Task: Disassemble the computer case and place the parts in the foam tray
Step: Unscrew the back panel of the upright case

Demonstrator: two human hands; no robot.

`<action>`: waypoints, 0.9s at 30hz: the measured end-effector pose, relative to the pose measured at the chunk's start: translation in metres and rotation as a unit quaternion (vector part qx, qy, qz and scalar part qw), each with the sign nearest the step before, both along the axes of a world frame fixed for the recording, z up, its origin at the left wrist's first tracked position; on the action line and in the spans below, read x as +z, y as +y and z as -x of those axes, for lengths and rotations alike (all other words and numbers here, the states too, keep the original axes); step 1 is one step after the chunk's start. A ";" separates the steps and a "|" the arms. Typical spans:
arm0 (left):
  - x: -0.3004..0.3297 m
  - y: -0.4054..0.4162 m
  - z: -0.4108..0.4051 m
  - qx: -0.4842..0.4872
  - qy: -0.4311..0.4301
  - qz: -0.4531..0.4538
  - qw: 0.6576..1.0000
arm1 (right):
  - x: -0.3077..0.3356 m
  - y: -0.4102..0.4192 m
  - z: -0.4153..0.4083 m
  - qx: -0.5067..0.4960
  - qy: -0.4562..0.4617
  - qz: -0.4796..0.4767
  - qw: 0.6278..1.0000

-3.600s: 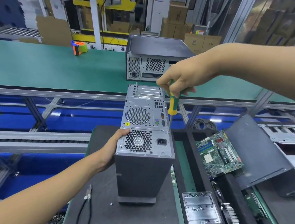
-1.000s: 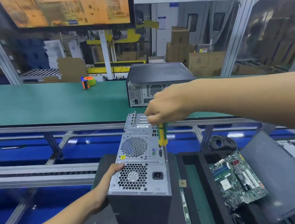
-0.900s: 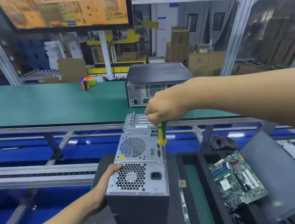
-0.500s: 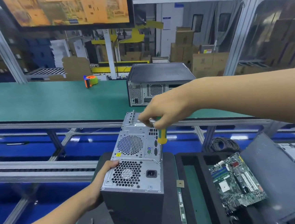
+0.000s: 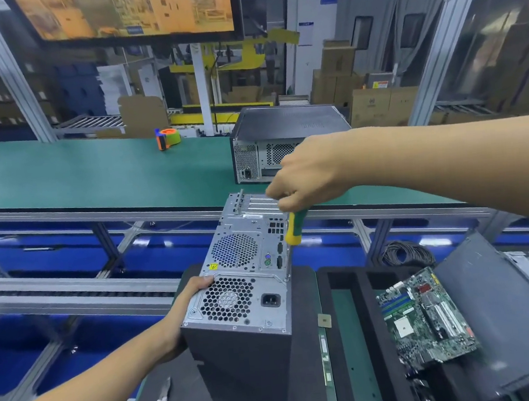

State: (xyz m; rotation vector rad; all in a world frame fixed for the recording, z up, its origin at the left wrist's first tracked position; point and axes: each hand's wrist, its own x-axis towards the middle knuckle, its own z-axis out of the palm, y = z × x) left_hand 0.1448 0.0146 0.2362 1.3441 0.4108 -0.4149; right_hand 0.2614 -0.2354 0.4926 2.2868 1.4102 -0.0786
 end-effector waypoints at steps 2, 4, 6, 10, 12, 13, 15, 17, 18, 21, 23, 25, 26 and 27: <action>0.003 -0.001 -0.003 0.004 -0.014 0.019 1.000 | 0.000 0.000 -0.003 -0.011 0.063 -0.019 0.998; 0.008 -0.006 -0.009 0.024 -0.019 0.013 0.999 | 0.003 0.001 0.001 -0.025 0.176 -0.056 0.982; 0.004 0.000 -0.006 0.014 -0.065 -0.011 0.998 | 0.004 0.001 0.002 -0.023 0.211 -0.066 0.975; 0.009 -0.010 -0.016 0.045 -0.007 -0.031 0.998 | 0.002 -0.002 -0.001 -0.026 0.123 -0.048 0.991; 0.003 -0.006 -0.010 0.052 -0.016 -0.040 0.998 | 0.003 0.000 0.000 -0.008 0.080 -0.045 0.996; 0.002 -0.007 -0.014 0.050 -0.011 -0.011 0.999 | 0.003 0.001 0.003 -0.013 0.112 -0.053 0.992; 0.007 -0.009 -0.013 0.037 -0.010 0.004 0.999 | 0.003 0.002 0.006 -0.019 0.186 -0.072 0.980; 0.007 -0.006 -0.013 0.009 -0.053 -0.005 0.999 | 0.005 0.002 0.009 -0.029 0.221 -0.078 0.972; 0.008 -0.006 -0.013 0.008 -0.063 -0.003 0.998 | 0.004 0.002 0.007 -0.034 0.208 -0.069 0.975; 0.003 -0.004 -0.012 0.012 -0.040 0.027 0.999 | 0.005 0.004 0.004 -0.014 0.096 -0.030 0.995; -0.007 0.001 -0.010 0.026 -0.030 0.044 0.998 | 0.007 0.002 0.003 -0.011 0.144 -0.040 0.989; -0.010 0.003 -0.010 0.028 -0.031 0.041 0.998 | 0.009 0.001 0.005 0.000 0.171 -0.041 0.985; -0.009 0.002 -0.010 0.029 -0.032 0.040 0.998 | 0.008 0.000 0.005 0.005 0.167 -0.034 0.985; -0.005 0.001 -0.009 0.029 -0.034 0.040 0.998 | 0.007 -0.002 0.005 0.004 0.162 -0.033 0.986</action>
